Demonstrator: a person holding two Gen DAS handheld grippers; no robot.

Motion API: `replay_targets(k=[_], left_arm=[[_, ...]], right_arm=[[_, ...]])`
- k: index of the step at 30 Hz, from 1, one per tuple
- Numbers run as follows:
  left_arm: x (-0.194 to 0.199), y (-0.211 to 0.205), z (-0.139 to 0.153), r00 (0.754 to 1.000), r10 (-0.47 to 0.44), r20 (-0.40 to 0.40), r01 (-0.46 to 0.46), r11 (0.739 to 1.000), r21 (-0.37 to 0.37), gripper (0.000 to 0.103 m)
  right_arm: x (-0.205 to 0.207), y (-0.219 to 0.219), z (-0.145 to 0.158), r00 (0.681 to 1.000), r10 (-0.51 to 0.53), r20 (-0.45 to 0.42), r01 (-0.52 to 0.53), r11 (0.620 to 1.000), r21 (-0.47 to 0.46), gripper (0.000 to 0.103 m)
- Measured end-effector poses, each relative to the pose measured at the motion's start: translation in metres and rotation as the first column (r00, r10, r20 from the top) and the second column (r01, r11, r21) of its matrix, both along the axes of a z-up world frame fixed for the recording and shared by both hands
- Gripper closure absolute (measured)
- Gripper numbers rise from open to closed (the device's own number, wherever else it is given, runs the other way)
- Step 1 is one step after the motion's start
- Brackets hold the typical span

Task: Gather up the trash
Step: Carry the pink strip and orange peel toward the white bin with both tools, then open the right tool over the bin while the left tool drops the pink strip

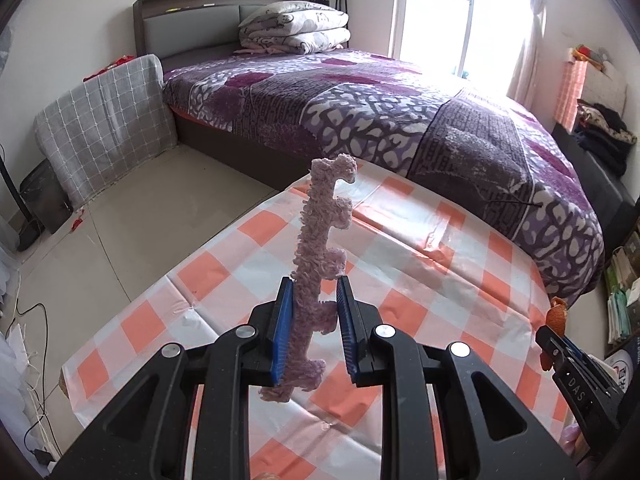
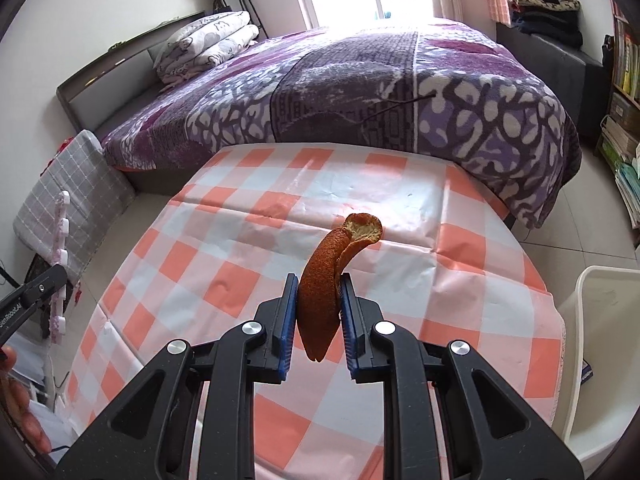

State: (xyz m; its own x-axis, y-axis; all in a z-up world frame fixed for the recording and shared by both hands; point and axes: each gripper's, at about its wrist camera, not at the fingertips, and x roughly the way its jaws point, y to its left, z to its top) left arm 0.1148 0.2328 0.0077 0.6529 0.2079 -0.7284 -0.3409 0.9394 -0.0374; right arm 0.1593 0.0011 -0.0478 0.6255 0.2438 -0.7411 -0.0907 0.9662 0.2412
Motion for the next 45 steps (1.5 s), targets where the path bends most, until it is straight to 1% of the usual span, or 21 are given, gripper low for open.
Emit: replay_targets(k=[5,11,16,22,25,28,33,36,37,39,43,45], left_arm=[[0.004,-0.023,0.012,0.999,-0.032,0.023,0.032,0.999,-0.004,0.08],[0.007,-0.051,0.023,0.997,-0.074,0.038,0.074,0.997,-0.006,0.08],[0.008,-0.079,0.026,0.992,-0.12,0.039,0.12,0.993,0.004,0.08],[0.008,-0.115,0.025,0.982,-0.184,0.031,0.184,0.983,0.019,0.08],[0.008,-0.135,0.024,0.975,-0.219,0.027,0.218,0.976,0.025,0.08],[0.009,-0.153,0.023,0.967,-0.254,0.019,0.254,0.967,0.011,0.08],[0.009,-0.188,0.018,0.95,-0.313,0.0,0.313,0.95,-0.005,0.08],[0.009,-0.211,0.014,0.934,-0.357,-0.013,0.357,0.934,-0.016,0.08],[0.009,-0.219,0.013,0.928,-0.372,-0.018,0.372,0.928,-0.023,0.08],[0.007,-0.232,0.01,0.917,-0.398,-0.025,0.397,0.917,-0.032,0.08],[0.004,-0.261,0.004,0.892,-0.451,-0.043,0.449,0.892,-0.041,0.08],[0.003,-0.274,-0.001,0.877,-0.477,-0.054,0.474,0.879,-0.058,0.079]], right_arm=[[-0.001,-0.017,0.008,0.999,-0.03,0.012,0.029,0.999,0.026,0.083],[-0.005,-0.04,0.015,0.998,-0.068,0.017,0.067,0.997,0.036,0.083],[-0.008,-0.064,0.021,0.994,-0.112,0.02,0.111,0.993,0.042,0.083],[-0.013,-0.106,0.028,0.982,-0.189,0.009,0.188,0.98,0.07,0.083],[-0.016,-0.129,0.029,0.972,-0.235,-0.009,0.235,0.967,0.095,0.083],[-0.019,-0.152,0.03,0.959,-0.284,-0.023,0.285,0.953,0.102,0.082],[-0.027,-0.195,0.031,0.922,-0.384,-0.055,0.388,0.915,0.109,0.081],[-0.032,-0.22,0.032,0.899,-0.435,-0.062,0.439,0.892,0.104,0.08],[-0.034,-0.227,0.033,0.893,-0.446,-0.063,0.451,0.886,0.105,0.079],[-0.039,-0.246,0.032,0.876,-0.477,-0.078,0.483,0.867,0.119,0.069],[-0.051,-0.277,0.031,0.84,-0.532,-0.104,0.542,0.828,0.144,0.06],[-0.058,-0.294,0.031,0.823,-0.557,-0.112,0.568,0.807,0.163,0.05]])
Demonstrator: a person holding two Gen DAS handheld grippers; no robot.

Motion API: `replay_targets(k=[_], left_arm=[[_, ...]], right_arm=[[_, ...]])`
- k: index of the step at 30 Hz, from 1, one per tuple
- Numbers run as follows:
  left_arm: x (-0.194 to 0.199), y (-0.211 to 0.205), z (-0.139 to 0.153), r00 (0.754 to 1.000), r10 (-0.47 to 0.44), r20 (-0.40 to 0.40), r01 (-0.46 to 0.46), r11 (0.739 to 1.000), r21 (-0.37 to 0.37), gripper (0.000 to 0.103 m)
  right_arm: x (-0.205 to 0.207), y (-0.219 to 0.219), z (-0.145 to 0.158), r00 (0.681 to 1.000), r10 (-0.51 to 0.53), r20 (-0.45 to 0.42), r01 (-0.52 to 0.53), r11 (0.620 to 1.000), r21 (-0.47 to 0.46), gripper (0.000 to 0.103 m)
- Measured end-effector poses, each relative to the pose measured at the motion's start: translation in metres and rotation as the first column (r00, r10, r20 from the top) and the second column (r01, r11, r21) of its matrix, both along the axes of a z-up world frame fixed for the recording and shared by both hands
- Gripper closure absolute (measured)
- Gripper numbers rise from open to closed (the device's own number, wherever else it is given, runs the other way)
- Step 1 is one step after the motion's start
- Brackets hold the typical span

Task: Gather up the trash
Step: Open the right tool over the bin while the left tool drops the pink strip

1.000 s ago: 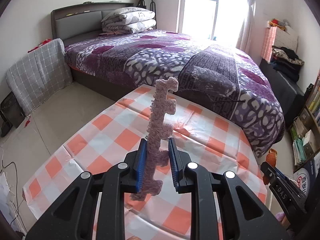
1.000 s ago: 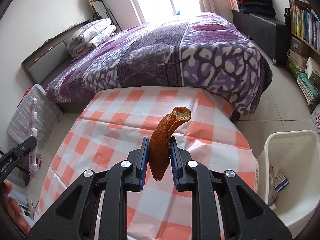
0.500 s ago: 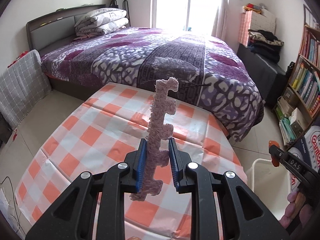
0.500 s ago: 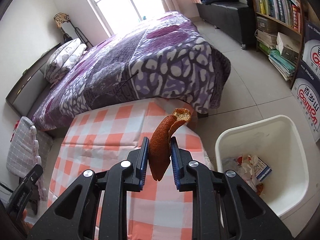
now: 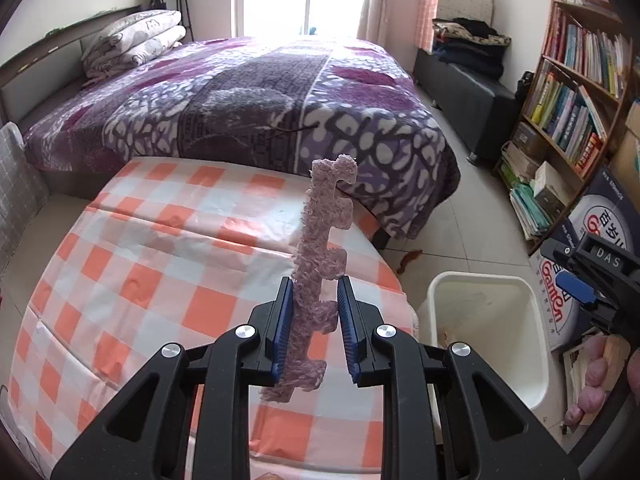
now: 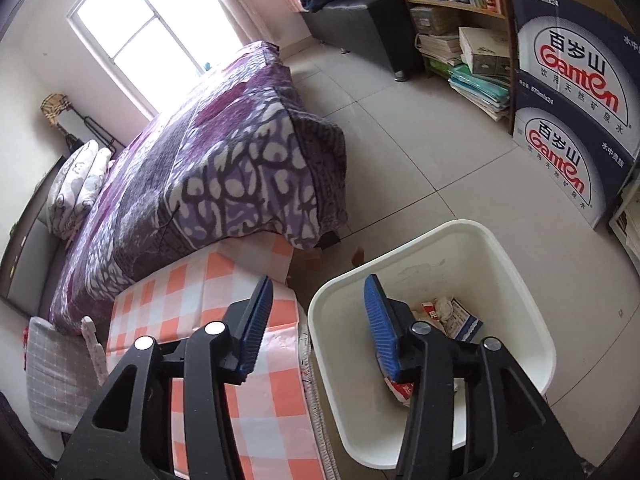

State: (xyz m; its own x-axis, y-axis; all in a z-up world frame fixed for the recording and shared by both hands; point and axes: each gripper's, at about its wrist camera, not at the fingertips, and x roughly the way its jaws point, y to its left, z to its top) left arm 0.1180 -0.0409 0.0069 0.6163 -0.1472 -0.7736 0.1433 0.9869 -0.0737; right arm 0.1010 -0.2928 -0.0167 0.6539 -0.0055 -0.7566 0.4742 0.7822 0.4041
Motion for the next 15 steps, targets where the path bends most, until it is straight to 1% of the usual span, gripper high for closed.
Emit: replay_targets(k=[2,5,7,9,12,14,15], left_arm=[[-0.002,-0.012,-0.005,1.0,-0.025,-0.018,0.025,1.0,-0.006,0.079],[-0.004,-0.029,-0.012,0.997,-0.061,-0.05,0.059,0.998,-0.028,0.079],[-0.004,-0.043,-0.018,0.992,-0.095,-0.078,0.091,0.995,-0.051,0.079],[-0.005,-0.057,-0.022,0.987,-0.13,-0.1,0.122,0.989,-0.078,0.079],[-0.007,-0.082,-0.029,0.97,-0.198,-0.138,0.18,0.975,-0.132,0.079],[-0.009,-0.098,-0.033,0.953,-0.257,-0.16,0.226,0.956,-0.188,0.079],[-0.01,-0.106,-0.036,0.94,-0.294,-0.174,0.252,0.941,-0.227,0.078]], right_arm=[[-0.007,-0.015,0.001,1.0,-0.03,0.004,0.03,1.0,0.009,0.048],[-0.015,-0.034,0.001,0.998,-0.065,0.01,0.065,0.997,0.037,0.039],[-0.019,-0.044,0.0,0.996,-0.085,0.01,0.084,0.995,0.052,0.036],[-0.025,-0.057,-0.001,0.993,-0.114,0.008,0.113,0.991,0.076,0.029],[-0.032,-0.073,-0.003,0.988,-0.154,0.002,0.153,0.983,0.102,0.027],[-0.035,-0.083,-0.004,0.984,-0.179,-0.001,0.177,0.977,0.12,0.023],[-0.038,-0.089,-0.005,0.981,-0.196,-0.002,0.194,0.972,0.131,0.023]])
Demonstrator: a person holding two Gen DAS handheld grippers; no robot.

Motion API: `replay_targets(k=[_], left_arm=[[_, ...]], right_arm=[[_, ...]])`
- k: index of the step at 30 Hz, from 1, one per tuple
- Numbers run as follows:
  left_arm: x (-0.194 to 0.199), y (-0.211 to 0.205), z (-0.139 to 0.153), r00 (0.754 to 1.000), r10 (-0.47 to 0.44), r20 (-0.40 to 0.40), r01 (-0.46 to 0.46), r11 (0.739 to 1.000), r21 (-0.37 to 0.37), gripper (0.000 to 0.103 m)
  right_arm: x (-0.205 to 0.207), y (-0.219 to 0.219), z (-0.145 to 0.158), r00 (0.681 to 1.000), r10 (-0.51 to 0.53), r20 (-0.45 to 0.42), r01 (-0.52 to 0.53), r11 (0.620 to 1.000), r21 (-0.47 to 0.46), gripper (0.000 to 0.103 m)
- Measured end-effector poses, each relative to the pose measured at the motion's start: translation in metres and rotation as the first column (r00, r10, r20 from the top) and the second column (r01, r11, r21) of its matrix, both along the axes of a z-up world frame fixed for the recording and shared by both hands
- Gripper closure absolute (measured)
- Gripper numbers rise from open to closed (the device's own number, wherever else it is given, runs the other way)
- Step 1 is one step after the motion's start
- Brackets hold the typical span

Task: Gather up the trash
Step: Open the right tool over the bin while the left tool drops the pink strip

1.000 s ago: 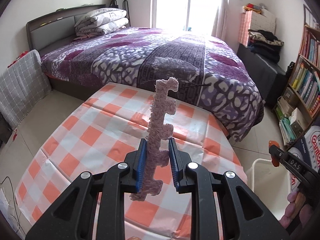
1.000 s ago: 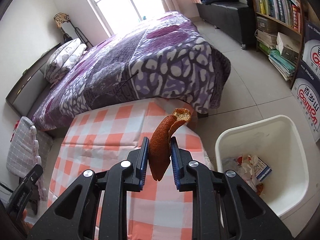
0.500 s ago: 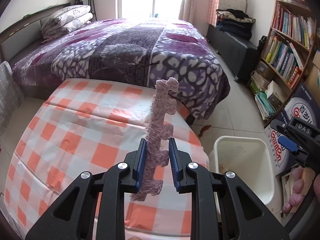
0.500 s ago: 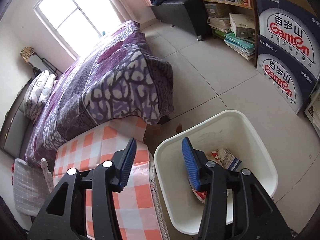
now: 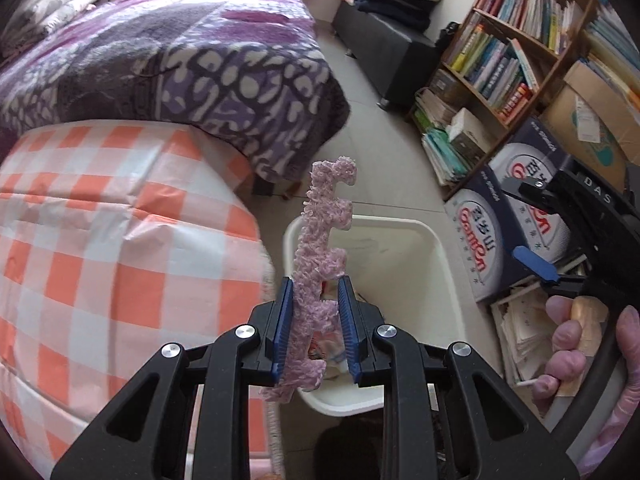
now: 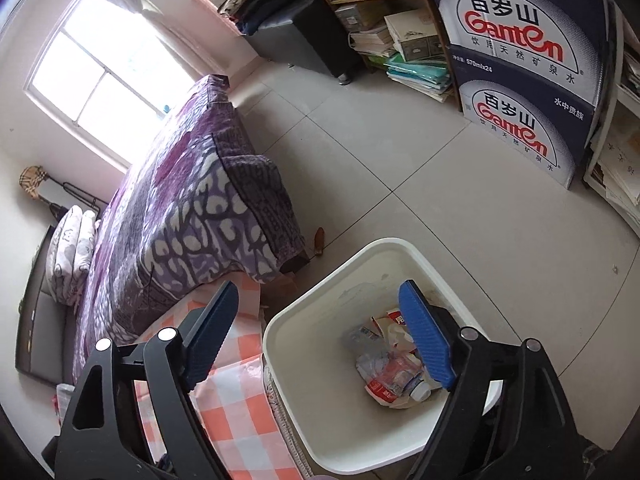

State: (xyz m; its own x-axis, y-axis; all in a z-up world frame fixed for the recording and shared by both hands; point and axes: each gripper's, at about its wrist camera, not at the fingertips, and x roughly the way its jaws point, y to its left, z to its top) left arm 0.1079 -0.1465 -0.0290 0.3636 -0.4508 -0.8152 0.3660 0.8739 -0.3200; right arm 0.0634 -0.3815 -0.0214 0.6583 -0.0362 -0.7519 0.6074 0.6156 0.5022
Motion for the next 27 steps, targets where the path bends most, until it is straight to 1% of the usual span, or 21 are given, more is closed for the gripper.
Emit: replay_targets(k=[2,3,4,7,9,12,13,14,17,18,21,22,24,27], left_arm=[[0.0,-0.012,-0.007,0.997,-0.047,-0.053,0.044,0.997,-0.057,0.06],[0.0,-0.014,-0.01,0.996,-0.053,-0.069,0.048,0.996,-0.08,0.044],[-0.001,-0.014,-0.012,0.996,-0.055,-0.076,0.047,0.994,-0.099,0.04],[0.002,-0.012,-0.016,0.994,-0.053,-0.099,0.043,0.994,-0.105,0.039],[0.003,-0.005,-0.014,0.996,-0.03,-0.085,0.023,0.996,-0.085,0.039],[0.0,0.011,-0.004,1.0,0.023,-0.005,-0.023,1.0,-0.004,0.038],[-0.003,0.016,0.0,0.998,0.046,0.035,-0.047,0.998,0.035,0.035],[-0.004,0.022,0.003,0.996,0.064,0.062,-0.067,0.996,0.057,0.033],[-0.009,0.042,0.01,0.985,0.12,0.126,-0.133,0.986,0.101,0.03],[-0.011,0.05,0.013,0.978,0.146,0.15,-0.164,0.98,0.117,0.028],[-0.017,0.069,0.019,0.954,0.197,0.225,-0.238,0.956,0.17,0.025],[-0.019,0.075,0.021,0.945,0.209,0.251,-0.259,0.948,0.185,0.022],[-0.028,0.086,0.024,0.921,0.24,0.308,-0.311,0.927,0.208,0.016],[-0.04,0.105,0.025,0.886,0.278,0.372,-0.38,0.894,0.239,0.014]], right_arm=[[-0.003,-0.005,-0.001,1.0,-0.012,0.0,0.012,1.0,0.011,0.023],[-0.004,-0.008,-0.001,1.0,-0.017,0.001,0.017,1.0,0.015,0.021],[-0.006,-0.011,-0.001,1.0,-0.021,0.002,0.021,1.0,0.016,0.021],[-0.008,-0.014,0.0,1.0,-0.024,0.004,0.024,1.0,0.011,0.02],[-0.008,-0.012,0.002,1.0,-0.022,0.008,0.022,1.0,-0.004,0.018],[-0.006,0.0,0.009,1.0,0.002,0.013,-0.001,0.998,-0.068,0.016],[-0.004,0.007,0.012,1.0,0.02,0.012,-0.019,0.994,-0.106,0.015],[-0.002,0.012,0.014,0.999,0.031,0.011,-0.029,0.991,-0.13,0.014],[-0.001,0.036,0.023,0.998,0.07,0.01,-0.065,0.966,-0.249,0.01],[-0.001,0.046,0.027,0.997,0.083,0.008,-0.077,0.952,-0.296,0.008],[-0.005,0.074,0.032,0.993,0.117,0.006,-0.106,0.916,-0.386,0.007],[-0.007,0.084,0.032,0.991,0.131,0.003,-0.118,0.904,-0.412,0.007],[-0.011,0.1,0.032,0.988,0.153,-0.01,-0.141,0.879,-0.455,0.007],[-0.017,0.127,0.029,0.981,0.189,-0.042,-0.183,0.834,-0.52,0.007]])
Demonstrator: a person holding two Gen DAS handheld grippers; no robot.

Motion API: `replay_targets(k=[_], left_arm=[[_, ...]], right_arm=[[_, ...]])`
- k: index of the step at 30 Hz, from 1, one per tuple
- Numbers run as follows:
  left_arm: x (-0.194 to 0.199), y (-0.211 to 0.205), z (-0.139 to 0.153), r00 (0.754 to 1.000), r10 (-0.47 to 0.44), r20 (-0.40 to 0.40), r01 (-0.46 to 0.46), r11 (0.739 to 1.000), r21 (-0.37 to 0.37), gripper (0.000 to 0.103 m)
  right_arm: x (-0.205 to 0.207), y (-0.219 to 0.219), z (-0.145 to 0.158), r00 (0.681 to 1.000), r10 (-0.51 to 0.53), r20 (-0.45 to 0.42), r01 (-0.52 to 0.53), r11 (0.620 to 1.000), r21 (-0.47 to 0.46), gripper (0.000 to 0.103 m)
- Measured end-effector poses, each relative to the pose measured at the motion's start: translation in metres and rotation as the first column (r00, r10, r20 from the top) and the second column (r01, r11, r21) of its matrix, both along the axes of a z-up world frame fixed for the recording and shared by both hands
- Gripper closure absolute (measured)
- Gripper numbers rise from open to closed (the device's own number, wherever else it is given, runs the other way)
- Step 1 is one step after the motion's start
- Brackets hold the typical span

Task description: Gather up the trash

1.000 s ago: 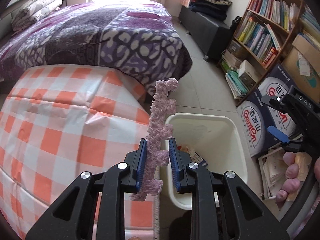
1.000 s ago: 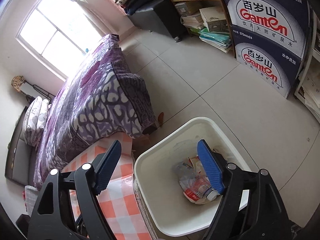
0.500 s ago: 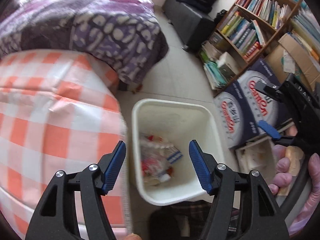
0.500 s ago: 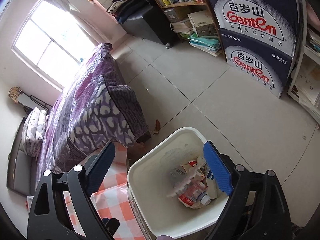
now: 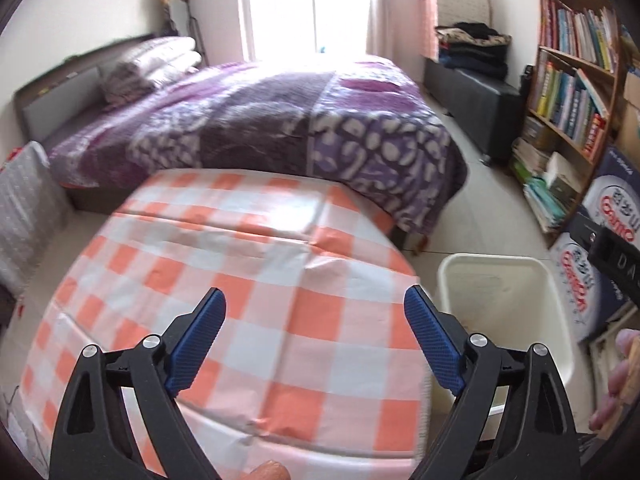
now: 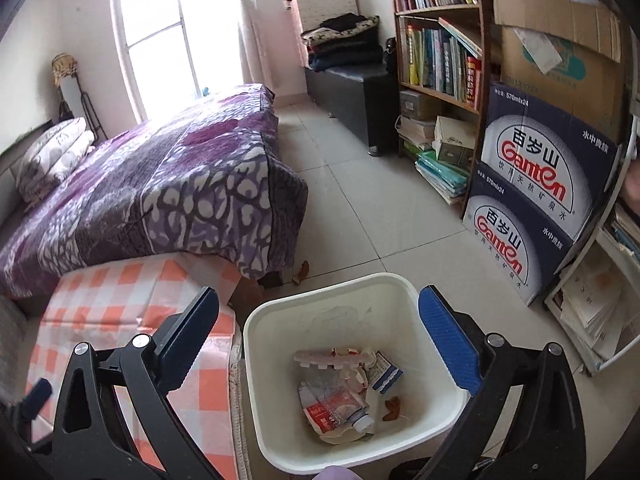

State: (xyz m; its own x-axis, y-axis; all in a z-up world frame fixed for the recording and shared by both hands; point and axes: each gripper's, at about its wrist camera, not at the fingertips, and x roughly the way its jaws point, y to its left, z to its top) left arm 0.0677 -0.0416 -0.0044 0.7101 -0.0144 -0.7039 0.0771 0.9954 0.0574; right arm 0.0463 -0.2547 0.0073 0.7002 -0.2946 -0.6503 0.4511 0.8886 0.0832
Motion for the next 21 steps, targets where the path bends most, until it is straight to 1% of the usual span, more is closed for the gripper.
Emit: replay_targets(k=[3,8,14,17,21], left_arm=[[-0.014,0.019,-0.003,0.997,0.063,0.041,-0.065,0.997,0.03,0.011],[-0.026,0.033,-0.006,0.994,0.089,0.06,-0.093,0.994,0.064,0.011],[-0.032,0.043,-0.005,0.993,0.101,0.058,-0.104,0.993,0.053,0.011],[-0.034,0.043,-0.005,0.993,0.107,0.057,-0.11,0.992,0.054,0.011],[-0.031,0.044,-0.008,0.992,0.118,0.05,-0.121,0.991,0.054,0.011]], right_arm=[[-0.01,0.022,-0.003,1.0,0.019,0.007,-0.018,0.999,-0.044,0.007],[-0.025,0.048,-0.012,0.998,0.06,0.005,-0.059,0.997,-0.054,0.007],[-0.032,0.065,-0.028,0.996,0.086,-0.023,-0.087,0.994,-0.072,0.007],[-0.033,0.073,-0.033,0.993,0.111,-0.033,-0.114,0.987,-0.11,0.007],[-0.034,0.078,-0.035,0.992,0.119,-0.03,-0.122,0.982,-0.144,0.007]])
